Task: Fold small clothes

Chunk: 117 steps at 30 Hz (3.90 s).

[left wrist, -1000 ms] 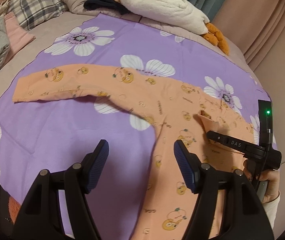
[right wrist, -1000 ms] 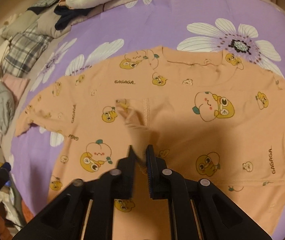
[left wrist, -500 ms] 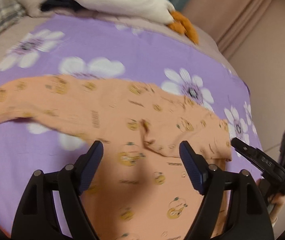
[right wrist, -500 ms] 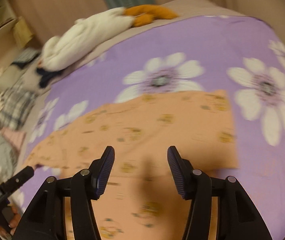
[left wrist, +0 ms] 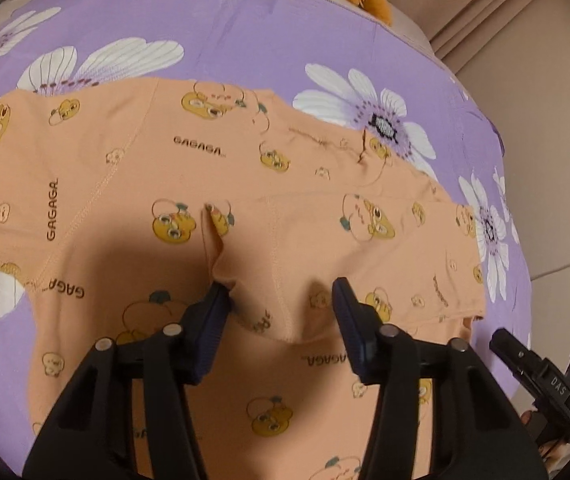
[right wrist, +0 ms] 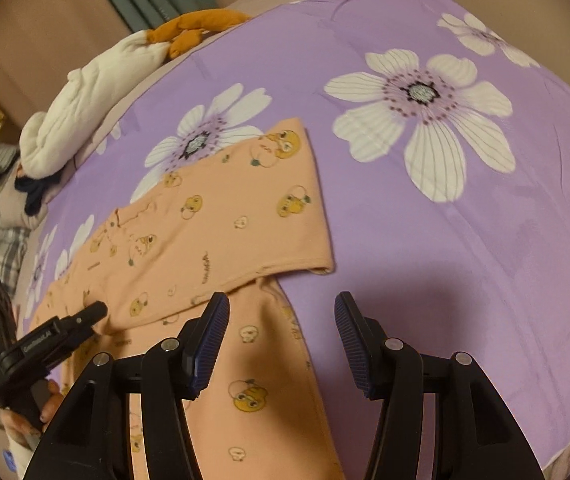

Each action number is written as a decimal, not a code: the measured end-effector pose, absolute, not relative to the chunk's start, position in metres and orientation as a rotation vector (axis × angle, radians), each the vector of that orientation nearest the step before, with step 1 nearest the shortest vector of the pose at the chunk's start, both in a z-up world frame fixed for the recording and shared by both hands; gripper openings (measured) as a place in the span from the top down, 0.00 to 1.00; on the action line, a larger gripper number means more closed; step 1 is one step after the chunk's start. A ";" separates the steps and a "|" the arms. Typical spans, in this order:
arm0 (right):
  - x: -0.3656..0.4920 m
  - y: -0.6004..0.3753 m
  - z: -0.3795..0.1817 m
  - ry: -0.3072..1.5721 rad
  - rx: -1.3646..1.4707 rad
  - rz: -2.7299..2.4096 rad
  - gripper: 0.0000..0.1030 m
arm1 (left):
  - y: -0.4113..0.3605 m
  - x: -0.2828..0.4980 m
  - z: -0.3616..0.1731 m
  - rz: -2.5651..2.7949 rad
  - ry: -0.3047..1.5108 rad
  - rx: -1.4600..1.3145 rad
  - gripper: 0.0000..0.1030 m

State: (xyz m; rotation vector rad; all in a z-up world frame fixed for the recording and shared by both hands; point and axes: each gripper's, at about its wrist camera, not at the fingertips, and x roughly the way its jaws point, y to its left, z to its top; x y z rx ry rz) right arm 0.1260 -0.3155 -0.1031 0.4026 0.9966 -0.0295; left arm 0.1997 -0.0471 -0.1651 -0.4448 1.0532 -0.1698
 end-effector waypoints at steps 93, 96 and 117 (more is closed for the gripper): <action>0.110 -0.254 -0.007 0.752 0.226 0.040 0.27 | 0.121 0.090 -0.062 0.247 0.831 -0.484 0.10; 0.100 -0.252 -0.003 0.722 0.240 0.047 0.17 | 0.138 0.077 -0.065 0.329 0.798 -0.506 0.04; 0.090 -0.233 -0.009 0.744 0.188 -0.007 0.05 | 0.281 0.050 -0.135 0.718 0.729 -0.908 0.21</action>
